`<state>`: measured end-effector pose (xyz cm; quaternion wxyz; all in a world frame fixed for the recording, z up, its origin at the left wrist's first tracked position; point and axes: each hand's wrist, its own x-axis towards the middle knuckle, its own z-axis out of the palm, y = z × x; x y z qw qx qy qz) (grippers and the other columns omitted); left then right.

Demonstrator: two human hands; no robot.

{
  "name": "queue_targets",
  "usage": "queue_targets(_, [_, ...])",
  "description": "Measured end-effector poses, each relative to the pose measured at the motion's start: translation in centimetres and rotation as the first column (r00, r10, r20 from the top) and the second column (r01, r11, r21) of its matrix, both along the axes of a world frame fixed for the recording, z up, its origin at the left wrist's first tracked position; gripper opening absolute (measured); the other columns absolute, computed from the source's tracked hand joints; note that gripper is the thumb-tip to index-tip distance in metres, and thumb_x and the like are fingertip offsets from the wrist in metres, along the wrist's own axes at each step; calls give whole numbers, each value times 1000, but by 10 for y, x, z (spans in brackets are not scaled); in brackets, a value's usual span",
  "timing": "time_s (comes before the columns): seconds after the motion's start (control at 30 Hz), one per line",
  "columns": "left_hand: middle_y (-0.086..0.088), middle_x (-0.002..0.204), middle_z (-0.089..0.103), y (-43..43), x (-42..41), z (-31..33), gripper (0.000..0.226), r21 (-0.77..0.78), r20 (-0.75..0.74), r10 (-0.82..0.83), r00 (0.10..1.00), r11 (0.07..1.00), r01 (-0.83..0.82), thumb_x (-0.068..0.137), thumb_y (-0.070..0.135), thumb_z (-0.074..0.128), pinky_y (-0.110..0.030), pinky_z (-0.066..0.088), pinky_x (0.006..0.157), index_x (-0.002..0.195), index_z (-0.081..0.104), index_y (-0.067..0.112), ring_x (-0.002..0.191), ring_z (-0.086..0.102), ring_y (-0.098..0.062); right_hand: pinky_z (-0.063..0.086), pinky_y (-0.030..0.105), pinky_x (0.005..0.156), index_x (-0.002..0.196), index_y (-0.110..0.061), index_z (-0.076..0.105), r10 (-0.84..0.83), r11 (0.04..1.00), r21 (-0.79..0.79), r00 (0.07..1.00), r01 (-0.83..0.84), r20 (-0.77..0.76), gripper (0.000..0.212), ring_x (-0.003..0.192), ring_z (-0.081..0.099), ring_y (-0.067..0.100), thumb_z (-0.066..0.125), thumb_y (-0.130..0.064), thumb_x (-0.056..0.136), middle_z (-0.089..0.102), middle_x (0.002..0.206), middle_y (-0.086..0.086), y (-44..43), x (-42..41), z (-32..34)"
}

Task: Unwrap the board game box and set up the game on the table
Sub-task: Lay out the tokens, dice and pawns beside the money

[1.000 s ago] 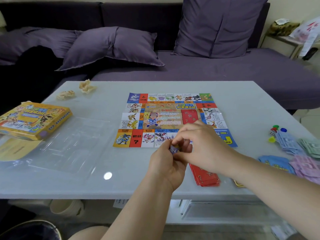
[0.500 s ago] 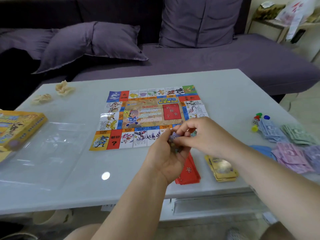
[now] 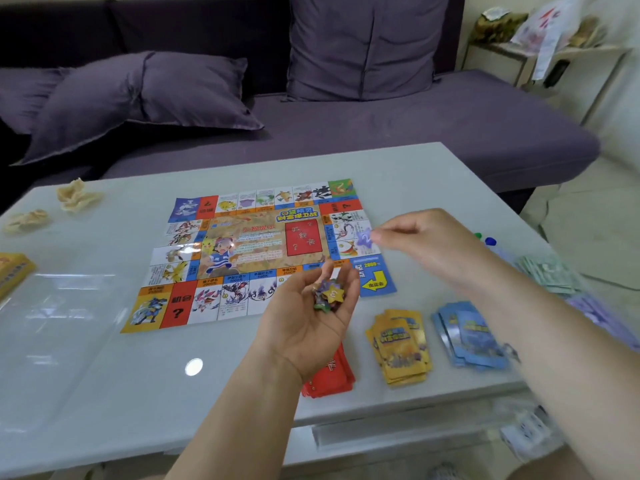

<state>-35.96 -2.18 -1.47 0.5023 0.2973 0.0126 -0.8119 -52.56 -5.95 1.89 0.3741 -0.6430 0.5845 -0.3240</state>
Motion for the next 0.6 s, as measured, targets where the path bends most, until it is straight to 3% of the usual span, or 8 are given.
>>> queue_targets(0.1, [-21,100,64,-7,-13,1,28,-16,19,-12,1000,1000,13,89,-6,38,-41,55,82,108,58,-3,89,65,-28,42,13,66,77,-24,73,-202,974,-98,979,202,16,5,75,59,-1,70,-24,82,70,79,-14,-18,-46,1])
queue_targets(0.2, [-17,96,63,-19,-35,2,32,-30,96,-49,994,998,52,92,-11,31,-45,48,85,108,56,1,90,61,-27,44,26,71,67,-24,69,-321,941,-115,947,318,-3,15,76,61,8,72,-14,78,70,75,-7,-34,-93,-11])
queue_targets(0.27, [-16,95,63,-30,-54,3,30,-56,150,-78,986,995,87,95,-10,31,-44,46,82,107,55,3,86,62,-27,45,29,76,67,-23,68,-356,932,-95,933,350,-56,16,80,62,14,70,-11,78,71,81,1,-41,-118,-23])
queue_targets(0.4, [-15,92,65,-52,-95,2,20,-119,230,-151,961,976,182,98,-4,37,-35,59,69,104,55,2,80,65,-24,44,27,73,74,-19,70,-417,909,-115,884,402,-209,11,85,63,18,65,-11,81,71,88,4,-56,-159,-39])
queue_targets(0.5, [-14,90,66,-68,-121,-1,17,-130,288,-177,941,966,222,98,0,41,-29,58,65,104,57,0,78,66,-22,44,31,71,66,-23,68,-435,900,-106,857,423,-275,20,89,65,30,64,-10,80,72,88,6,-68,-184,-46])
queue_targets(0.6, [-14,87,68,-84,-141,-5,15,-122,350,-184,919,963,240,96,1,45,-25,59,61,102,58,-2,77,67,-21,50,35,73,65,-18,70,-416,902,-67,819,426,-396,16,87,66,27,65,-10,78,72,87,7,-80,-201,-55])
